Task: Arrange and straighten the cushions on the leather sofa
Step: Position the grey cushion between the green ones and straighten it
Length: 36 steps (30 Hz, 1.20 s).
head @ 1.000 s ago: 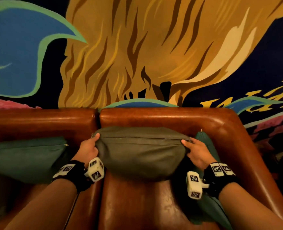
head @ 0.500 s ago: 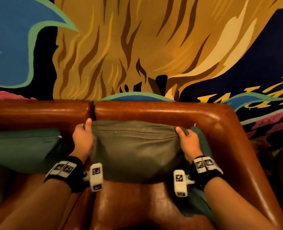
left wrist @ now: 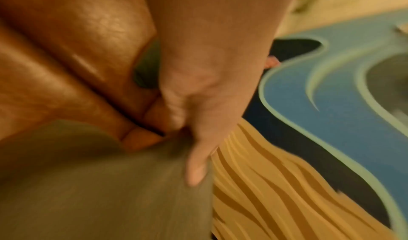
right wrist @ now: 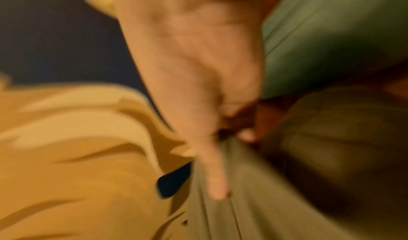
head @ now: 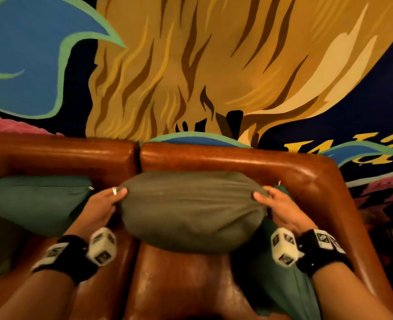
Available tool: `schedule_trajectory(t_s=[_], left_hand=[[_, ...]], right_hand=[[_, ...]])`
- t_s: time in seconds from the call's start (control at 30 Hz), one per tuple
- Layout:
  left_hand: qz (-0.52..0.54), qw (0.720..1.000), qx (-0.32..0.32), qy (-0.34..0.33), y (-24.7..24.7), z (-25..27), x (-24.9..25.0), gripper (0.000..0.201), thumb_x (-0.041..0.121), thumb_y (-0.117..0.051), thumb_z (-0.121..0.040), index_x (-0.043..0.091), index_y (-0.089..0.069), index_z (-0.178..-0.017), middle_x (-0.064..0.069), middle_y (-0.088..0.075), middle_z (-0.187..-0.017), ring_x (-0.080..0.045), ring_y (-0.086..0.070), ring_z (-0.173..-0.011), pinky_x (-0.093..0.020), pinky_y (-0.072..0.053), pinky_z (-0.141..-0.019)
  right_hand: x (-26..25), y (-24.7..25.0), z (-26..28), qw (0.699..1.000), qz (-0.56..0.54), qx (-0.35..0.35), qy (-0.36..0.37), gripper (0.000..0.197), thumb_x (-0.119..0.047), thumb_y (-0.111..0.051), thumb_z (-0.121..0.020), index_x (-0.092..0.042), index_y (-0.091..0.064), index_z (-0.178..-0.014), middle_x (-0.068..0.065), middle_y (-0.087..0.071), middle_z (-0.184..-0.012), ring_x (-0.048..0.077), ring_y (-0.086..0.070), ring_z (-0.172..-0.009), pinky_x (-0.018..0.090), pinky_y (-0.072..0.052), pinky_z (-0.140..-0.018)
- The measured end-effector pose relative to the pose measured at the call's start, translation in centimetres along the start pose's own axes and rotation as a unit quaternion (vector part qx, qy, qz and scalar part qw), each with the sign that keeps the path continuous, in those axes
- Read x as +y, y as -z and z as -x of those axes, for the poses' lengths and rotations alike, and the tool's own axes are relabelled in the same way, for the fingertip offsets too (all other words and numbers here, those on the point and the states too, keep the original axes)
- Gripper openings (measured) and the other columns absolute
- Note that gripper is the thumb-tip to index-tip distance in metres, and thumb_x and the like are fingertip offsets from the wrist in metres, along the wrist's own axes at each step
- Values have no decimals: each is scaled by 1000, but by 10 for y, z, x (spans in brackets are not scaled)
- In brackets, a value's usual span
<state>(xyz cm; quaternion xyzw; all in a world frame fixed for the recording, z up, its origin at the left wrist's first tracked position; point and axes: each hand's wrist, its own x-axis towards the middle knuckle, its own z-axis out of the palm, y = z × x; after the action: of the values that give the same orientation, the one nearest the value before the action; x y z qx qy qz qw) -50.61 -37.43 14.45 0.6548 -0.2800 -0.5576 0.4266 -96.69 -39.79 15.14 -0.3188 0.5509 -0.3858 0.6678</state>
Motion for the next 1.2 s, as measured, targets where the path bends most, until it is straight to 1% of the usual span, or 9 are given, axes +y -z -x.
schedule_trajectory(t_s=[0.13, 0.23, 0.57, 0.73, 0.83, 0.93, 1.03, 1.13, 1.2], left_hand=[[-194, 979, -20, -57, -15, 5, 16, 9, 11, -80, -80, 14, -74, -74, 0, -76, -74, -14, -70, -76, -14, -49, -71], [-187, 975, 17, -115, -18, 12, 25, 5, 6, -73, -85, 9, -73, -88, -1, -76, -80, 6, -67, -65, -3, -47, -62], [-176, 984, -10, -9, 24, 15, -5, 10, 11, -71, -88, 7, -72, -79, -17, -72, -82, -26, -68, -74, -37, -53, -71], [-142, 989, 8, 24, 10, -9, -26, 17, 8, -66, -92, -8, -65, -98, -21, -71, -89, -26, -71, -75, -30, -58, -62], [-159, 986, 6, 49, 8, -21, -51, 15, 12, -69, -91, -2, -62, -93, -21, -67, -89, -30, -65, -81, -34, -53, -66], [-216, 972, -19, 93, -1, -29, -84, 19, 7, -64, -94, 2, -61, -76, -16, -66, -78, -33, -65, -78, -41, -50, -71], [-137, 986, 28, 91, -3, -28, -112, 12, 7, -57, -98, -3, -62, -95, -9, -68, -79, -36, -71, -83, -37, -56, -65], [-61, 990, -8, 130, -16, -2, -104, 15, 15, -46, -104, 13, -60, -110, 10, -74, -69, 1, -70, -62, -14, -54, -53], [-60, 989, -6, 133, -11, -2, -106, 11, 17, -49, -102, 22, -58, -105, 28, -70, -66, 13, -65, -62, -5, -51, -58]], right_hand=[[-7, 2, -7, 986, 157, 57, -29, 22, -9, -89, -70, -10, -68, -77, 6, -70, -76, 17, -65, -72, 22, -53, -64], [-5, 3, 2, 992, 123, -7, 3, 18, 2, -79, -77, -6, -72, -92, 9, -77, -85, 17, -72, -76, 24, -57, -68], [11, 16, -2, 995, 60, 35, -77, 31, 7, -81, -68, 5, -67, -95, 21, -72, -90, 22, -72, -70, 29, -61, -64], [36, 15, -31, 980, 137, 121, -76, 28, -1, -86, -69, -4, -66, -89, 24, -70, -93, 24, -68, -68, 30, -58, -57], [60, 13, -44, 916, 332, 215, -65, 21, -10, -79, -82, -11, -67, -99, 22, -71, -104, 30, -67, -85, 42, -55, -75], [102, -49, -50, 754, 564, 336, 32, 47, -10, -68, -81, -13, -60, -127, 22, -59, -125, 42, -58, -113, 47, -46, -94], [151, -169, -40, 718, 625, 119, 281, 76, -12, -77, -68, -5, -54, -140, 21, -57, -141, 42, -55, -130, 48, -39, -111], [178, -259, -19, 695, 655, -157, 253, 80, -31, -58, -92, -18, -18, -160, 9, -21, -167, 29, -12, -156, 50, -12, -125], [192, -246, -28, 657, 699, -150, 239, 73, -43, -46, -96, -23, -20, -160, 5, -19, -168, 23, -3, -156, 56, -6, -124]])
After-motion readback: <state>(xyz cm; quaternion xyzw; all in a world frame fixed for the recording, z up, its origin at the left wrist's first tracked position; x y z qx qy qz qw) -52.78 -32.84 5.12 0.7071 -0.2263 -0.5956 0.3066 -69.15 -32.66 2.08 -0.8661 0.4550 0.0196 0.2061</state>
